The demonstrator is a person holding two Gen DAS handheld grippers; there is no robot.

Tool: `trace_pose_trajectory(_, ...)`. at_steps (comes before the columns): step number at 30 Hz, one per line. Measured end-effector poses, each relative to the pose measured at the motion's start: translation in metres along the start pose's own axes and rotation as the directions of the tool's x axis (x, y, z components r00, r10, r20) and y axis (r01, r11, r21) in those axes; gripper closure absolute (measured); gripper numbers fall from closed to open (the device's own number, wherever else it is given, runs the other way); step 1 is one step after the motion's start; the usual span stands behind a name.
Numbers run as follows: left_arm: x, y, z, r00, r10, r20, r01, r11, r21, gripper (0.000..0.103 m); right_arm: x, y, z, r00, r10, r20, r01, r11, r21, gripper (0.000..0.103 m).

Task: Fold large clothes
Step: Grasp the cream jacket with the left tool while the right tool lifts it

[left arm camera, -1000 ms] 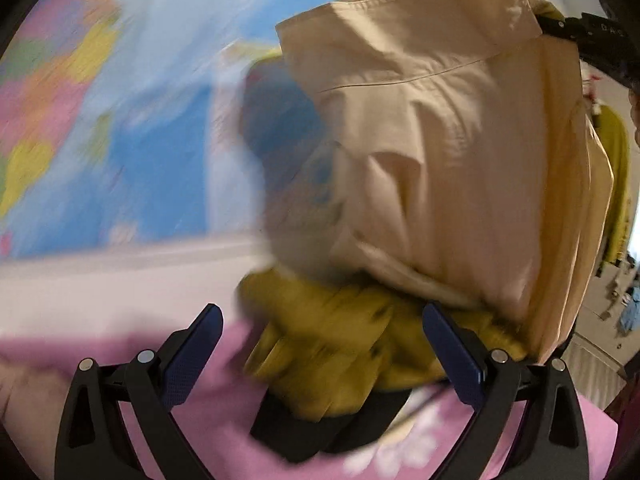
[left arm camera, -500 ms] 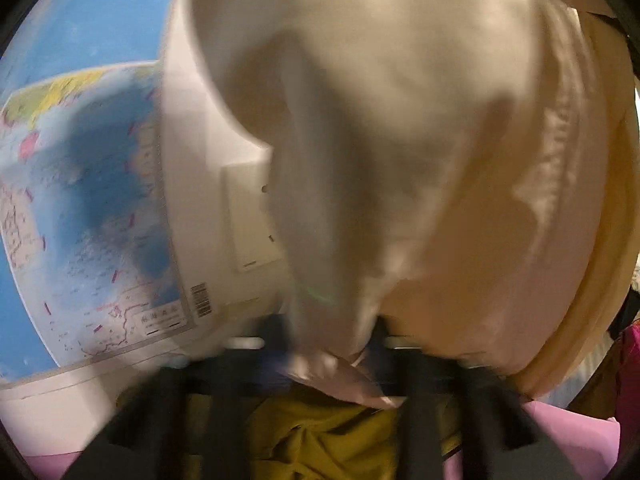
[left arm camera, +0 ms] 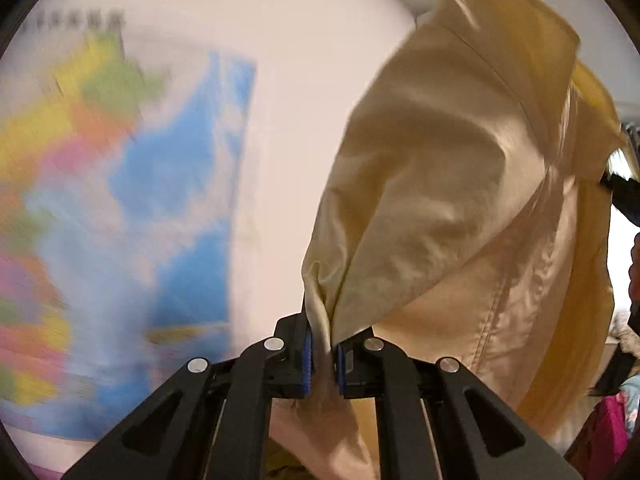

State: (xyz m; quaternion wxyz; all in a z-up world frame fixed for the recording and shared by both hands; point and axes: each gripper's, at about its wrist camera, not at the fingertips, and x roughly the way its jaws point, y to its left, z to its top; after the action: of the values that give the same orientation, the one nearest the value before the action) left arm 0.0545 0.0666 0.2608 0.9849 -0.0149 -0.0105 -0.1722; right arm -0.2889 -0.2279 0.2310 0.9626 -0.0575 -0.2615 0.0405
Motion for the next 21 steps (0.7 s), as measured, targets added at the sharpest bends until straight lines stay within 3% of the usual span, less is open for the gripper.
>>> trace_pose_trajectory(4,-0.096,-0.013,0.015,0.992,0.125,0.029,-0.127,0.988,0.091,0.095,-0.041,0.024,-0.013,0.993,0.113,0.015,-0.113,0.993,0.037,0.098)
trace_pose_trajectory(6,-0.136,-0.018,0.014,0.982,0.188,0.034,-0.191,0.974,0.123,0.095,-0.056,0.039,-0.022,0.98,0.196,0.022,-0.197,0.978,0.073,0.098)
trace_pose_trajectory(8,-0.19,-0.018,0.013,0.969,0.247,0.019,-0.247,0.959,0.141,0.096,-0.067,0.056,-0.028,0.962,0.271,0.027,-0.273,0.957,0.096,0.098)
trace_pose_trajectory(12,-0.254,-0.022,0.015,0.94,0.34,-0.035,-0.331,0.931,0.152,0.096,-0.074,0.081,-0.033,0.915,0.402,0.022,-0.401,0.904,0.146,0.098)
trace_pose_trajectory(14,-0.279,-0.022,0.016,0.919,0.391,-0.044,-0.378,0.909,0.175,0.095,-0.069,0.092,-0.036,0.888,0.46,0.021,-0.456,0.872,0.178,0.098)
trace_pose_trajectory(17,-0.295,-0.02,0.013,0.884,0.464,-0.065,-0.444,0.873,0.202,0.095,-0.045,0.105,-0.044,0.869,0.495,-0.007,-0.483,0.85,0.209,0.098)
trace_pose_trajectory(19,-0.294,-0.009,0.001,0.851,0.509,-0.13,-0.481,0.854,0.198,0.095,-0.003,0.117,-0.06,0.841,0.538,-0.064,-0.508,0.824,0.251,0.097)
trace_pose_trajectory(21,-0.262,0.036,-0.012,0.808,0.532,-0.253,-0.513,0.846,0.141,0.095,0.049,0.131,-0.082,0.824,0.548,-0.144,-0.489,0.816,0.308,0.097)
